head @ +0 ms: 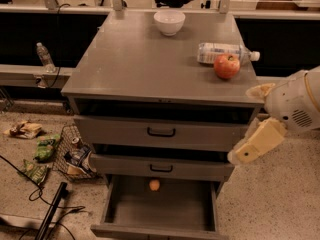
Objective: Pick orange from bottom drawer and place on counter
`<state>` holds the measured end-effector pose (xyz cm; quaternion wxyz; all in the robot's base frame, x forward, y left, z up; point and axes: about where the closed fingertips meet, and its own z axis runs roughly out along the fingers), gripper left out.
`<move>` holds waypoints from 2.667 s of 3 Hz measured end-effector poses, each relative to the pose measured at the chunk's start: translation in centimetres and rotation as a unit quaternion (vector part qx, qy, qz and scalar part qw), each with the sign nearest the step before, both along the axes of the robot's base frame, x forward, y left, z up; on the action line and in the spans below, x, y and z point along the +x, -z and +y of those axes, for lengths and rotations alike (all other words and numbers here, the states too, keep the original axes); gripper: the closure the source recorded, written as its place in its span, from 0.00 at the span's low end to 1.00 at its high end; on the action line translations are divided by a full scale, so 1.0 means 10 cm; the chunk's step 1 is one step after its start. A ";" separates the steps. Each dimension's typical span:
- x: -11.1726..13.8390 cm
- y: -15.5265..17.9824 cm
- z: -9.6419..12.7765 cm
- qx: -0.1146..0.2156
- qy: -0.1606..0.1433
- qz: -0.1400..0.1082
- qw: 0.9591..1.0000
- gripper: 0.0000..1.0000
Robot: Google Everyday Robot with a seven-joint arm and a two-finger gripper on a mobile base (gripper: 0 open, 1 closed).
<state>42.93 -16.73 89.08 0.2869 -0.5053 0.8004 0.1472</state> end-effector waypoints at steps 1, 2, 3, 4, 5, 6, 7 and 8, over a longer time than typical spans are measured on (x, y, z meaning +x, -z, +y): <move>-0.09 0.28 0.42 0.093 0.003 -0.012 0.996 0.00; -0.25 0.74 1.08 0.142 -0.014 -0.027 0.989 0.00; -0.21 1.21 1.49 0.155 -0.021 -0.029 0.987 0.00; -0.14 1.25 1.49 0.153 -0.009 -0.039 0.987 0.00; -0.13 1.35 1.47 0.155 0.004 -0.038 0.987 0.00; -0.06 1.79 1.07 0.150 0.024 -0.045 0.987 0.00; 0.02 2.35 0.70 0.149 0.019 -0.049 0.987 0.00; 0.16 2.84 0.49 0.158 -0.001 -0.041 0.987 0.00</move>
Offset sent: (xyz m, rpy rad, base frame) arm -0.0400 0.1675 -0.1233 0.3527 -0.1056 0.0404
